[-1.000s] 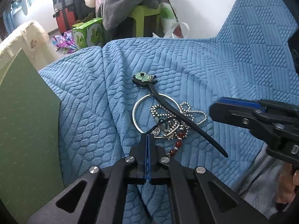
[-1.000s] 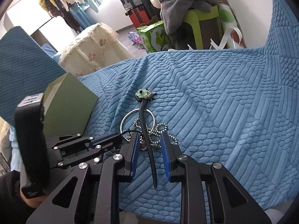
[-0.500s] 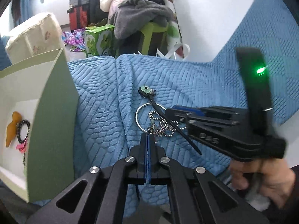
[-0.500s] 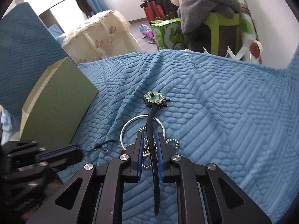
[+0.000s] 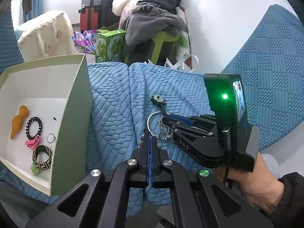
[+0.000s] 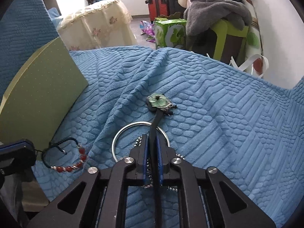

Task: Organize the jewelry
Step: 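Carry the bracelet and hairpin into the green box and open both grippers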

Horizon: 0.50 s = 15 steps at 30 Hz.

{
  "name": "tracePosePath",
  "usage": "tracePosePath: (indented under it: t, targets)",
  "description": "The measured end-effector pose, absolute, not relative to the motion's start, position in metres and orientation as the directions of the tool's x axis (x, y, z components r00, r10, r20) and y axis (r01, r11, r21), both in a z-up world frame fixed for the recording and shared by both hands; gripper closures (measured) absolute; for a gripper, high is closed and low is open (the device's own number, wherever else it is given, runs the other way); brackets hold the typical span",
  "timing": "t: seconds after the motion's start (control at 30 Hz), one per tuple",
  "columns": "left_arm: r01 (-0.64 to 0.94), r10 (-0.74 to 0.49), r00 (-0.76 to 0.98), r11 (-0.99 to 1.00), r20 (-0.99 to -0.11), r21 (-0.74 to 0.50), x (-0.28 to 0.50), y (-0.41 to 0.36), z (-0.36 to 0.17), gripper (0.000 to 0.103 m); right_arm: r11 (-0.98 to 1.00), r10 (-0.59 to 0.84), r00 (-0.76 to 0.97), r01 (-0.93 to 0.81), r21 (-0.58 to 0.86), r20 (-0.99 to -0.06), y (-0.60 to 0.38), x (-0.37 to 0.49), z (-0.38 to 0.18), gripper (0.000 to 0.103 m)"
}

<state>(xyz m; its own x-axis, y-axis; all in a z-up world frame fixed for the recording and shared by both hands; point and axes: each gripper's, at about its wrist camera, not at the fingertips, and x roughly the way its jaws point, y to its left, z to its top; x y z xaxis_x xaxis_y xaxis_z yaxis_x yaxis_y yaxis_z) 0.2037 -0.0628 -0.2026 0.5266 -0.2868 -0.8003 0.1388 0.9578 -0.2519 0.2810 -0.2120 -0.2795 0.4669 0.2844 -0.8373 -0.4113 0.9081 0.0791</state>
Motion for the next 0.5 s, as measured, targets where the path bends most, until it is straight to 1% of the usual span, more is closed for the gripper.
tracePosePath:
  t: [0.13,0.43,0.5]
  targets:
    - [0.131,-0.292,0.523,0.956,-0.8,-0.263,0.204,-0.061,-0.205,0.103,0.906,0.28,0.492,-0.418,0.058,-0.824,-0.211,0.272,-0.273,0.097]
    - [0.134,-0.303,0.514,0.952,-0.803,-0.275,0.203,-0.058,-0.208,0.103,0.932,0.311,0.54,-0.334,0.139,-0.782,-0.231,0.254,-0.246,0.097]
    - [0.13,-0.307,0.513,0.951,-0.802,-0.281,0.202,-0.057,-0.206,0.103,0.944,0.276,0.537,-0.307,0.12,-0.797,-0.233,0.247,-0.241,0.097]
